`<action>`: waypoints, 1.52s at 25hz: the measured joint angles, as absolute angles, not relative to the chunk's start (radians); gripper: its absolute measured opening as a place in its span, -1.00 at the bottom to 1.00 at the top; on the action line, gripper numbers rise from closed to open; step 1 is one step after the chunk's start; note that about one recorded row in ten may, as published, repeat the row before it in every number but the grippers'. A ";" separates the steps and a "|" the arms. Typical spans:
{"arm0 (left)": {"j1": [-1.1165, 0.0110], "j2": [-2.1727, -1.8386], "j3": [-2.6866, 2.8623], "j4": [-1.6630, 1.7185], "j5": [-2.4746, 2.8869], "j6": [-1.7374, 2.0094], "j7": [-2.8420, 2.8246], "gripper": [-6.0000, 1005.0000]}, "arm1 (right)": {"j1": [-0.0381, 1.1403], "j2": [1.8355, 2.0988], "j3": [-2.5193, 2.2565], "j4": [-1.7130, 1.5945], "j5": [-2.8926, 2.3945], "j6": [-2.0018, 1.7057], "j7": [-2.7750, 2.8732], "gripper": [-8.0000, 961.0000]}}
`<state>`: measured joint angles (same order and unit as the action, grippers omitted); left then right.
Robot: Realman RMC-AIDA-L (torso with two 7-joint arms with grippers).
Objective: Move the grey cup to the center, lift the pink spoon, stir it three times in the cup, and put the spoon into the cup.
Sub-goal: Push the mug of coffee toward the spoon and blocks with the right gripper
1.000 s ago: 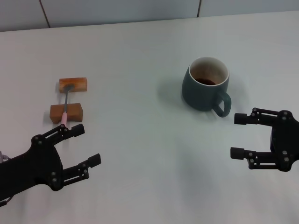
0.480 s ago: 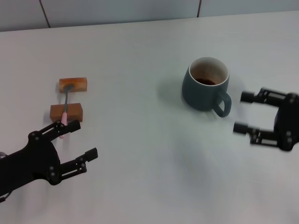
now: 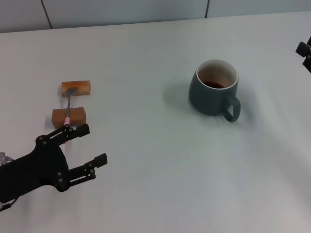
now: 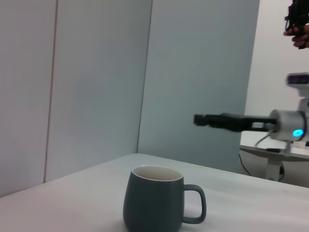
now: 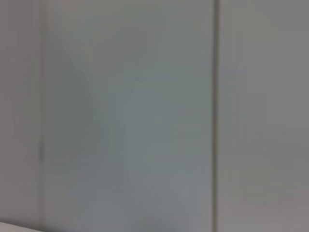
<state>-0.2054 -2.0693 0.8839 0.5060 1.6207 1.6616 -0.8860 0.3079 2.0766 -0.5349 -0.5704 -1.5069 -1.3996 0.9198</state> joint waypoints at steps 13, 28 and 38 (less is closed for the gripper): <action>-0.216 -2.070 0.887 0.493 1.634 1.663 -0.882 0.62 | 0.476 2.077 -0.556 -0.341 -1.494 -1.042 0.660 -0.97; -0.218 -2.069 0.899 0.492 1.635 1.666 -0.881 0.62 | 0.521 2.082 -0.717 -0.267 -1.497 -1.016 0.633 -0.98; -0.214 -2.068 0.899 0.492 1.635 1.670 -0.880 0.62 | 0.555 2.084 -0.780 -0.224 -1.492 -1.024 0.637 -0.98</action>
